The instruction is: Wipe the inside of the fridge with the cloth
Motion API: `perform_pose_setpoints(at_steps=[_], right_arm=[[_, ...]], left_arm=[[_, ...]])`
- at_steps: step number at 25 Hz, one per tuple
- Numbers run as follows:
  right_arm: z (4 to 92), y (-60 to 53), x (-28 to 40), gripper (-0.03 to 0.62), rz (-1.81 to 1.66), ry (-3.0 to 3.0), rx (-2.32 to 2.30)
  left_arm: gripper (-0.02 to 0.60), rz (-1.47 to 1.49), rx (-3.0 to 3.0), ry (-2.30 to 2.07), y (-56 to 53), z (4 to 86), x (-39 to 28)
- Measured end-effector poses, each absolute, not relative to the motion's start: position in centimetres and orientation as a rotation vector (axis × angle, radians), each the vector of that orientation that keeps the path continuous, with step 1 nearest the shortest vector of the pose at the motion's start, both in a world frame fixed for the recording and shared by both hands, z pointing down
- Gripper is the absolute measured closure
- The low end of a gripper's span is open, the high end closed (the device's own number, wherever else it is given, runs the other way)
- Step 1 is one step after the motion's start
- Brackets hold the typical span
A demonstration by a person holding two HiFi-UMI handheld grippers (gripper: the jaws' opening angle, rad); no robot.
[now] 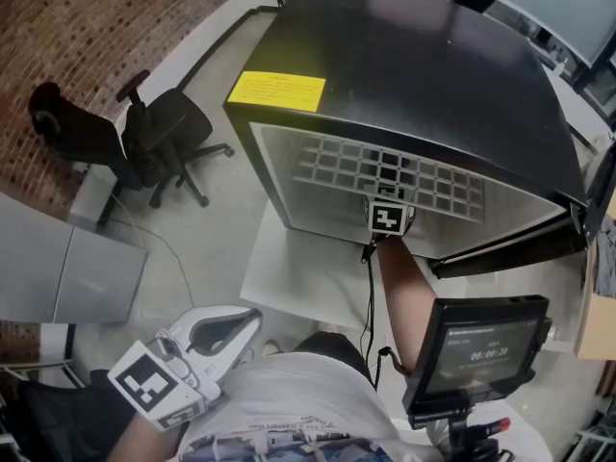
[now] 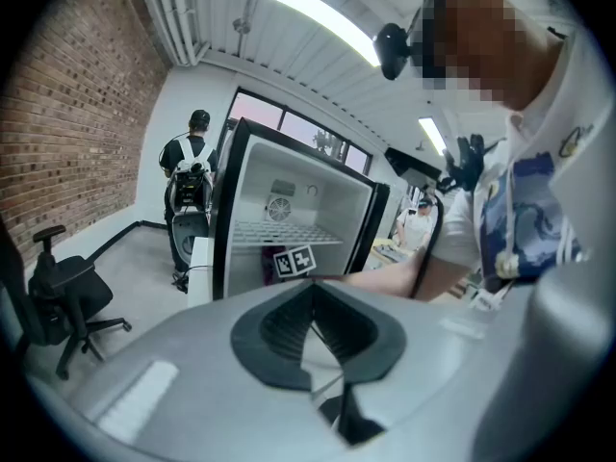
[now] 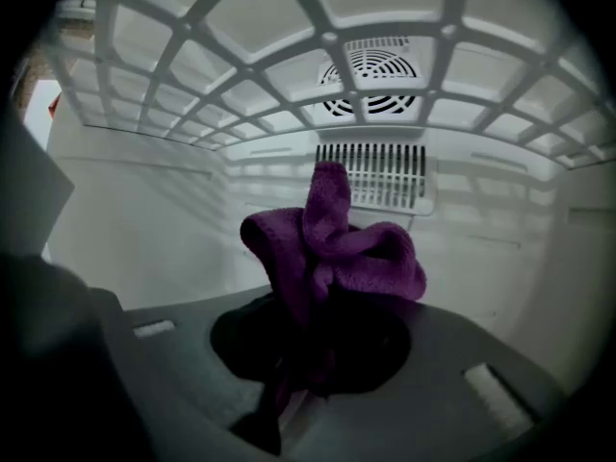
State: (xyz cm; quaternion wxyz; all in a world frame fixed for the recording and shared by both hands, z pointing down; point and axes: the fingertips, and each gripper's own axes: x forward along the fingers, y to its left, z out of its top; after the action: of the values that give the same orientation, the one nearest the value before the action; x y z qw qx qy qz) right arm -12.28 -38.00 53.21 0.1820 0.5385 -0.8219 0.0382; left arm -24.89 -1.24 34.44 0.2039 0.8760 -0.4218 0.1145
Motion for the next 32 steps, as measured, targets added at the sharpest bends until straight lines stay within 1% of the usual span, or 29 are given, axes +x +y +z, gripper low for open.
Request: perform_pose_setpoints(at_steps=[6, 9, 22, 28, 32], right_arm=[[54.4, -38.1, -14.1, 0.514, 0.139, -2.344, 1.495], [53.3, -37.7, -15.5, 0.514, 0.097, -2.375, 1.474], [53.1, -36.4, -22.9, 0.514, 0.082, -2.579, 1.207], [51.8, -35.3, -25.1, 0.514, 0.08, -2.638, 1.137], [52.7, -35.4, -25.5, 0.513, 0.089, -2.642, 1.102]], left_arm=[[0.574, 0.33, 2.423, -1.22, -1.0, 34.9, -26.0], [0.574, 0.331, 2.417, -1.231, -0.9, 34.9, -26.2], [0.574, 0.338, 2.385, -1.275, -0.8, 35.0, -27.0], [0.574, 0.325, 2.379, -1.281, -0.2, 34.3, -28.0], [0.574, 0.331, 2.382, -1.283, -0.4, 34.8, -27.6]])
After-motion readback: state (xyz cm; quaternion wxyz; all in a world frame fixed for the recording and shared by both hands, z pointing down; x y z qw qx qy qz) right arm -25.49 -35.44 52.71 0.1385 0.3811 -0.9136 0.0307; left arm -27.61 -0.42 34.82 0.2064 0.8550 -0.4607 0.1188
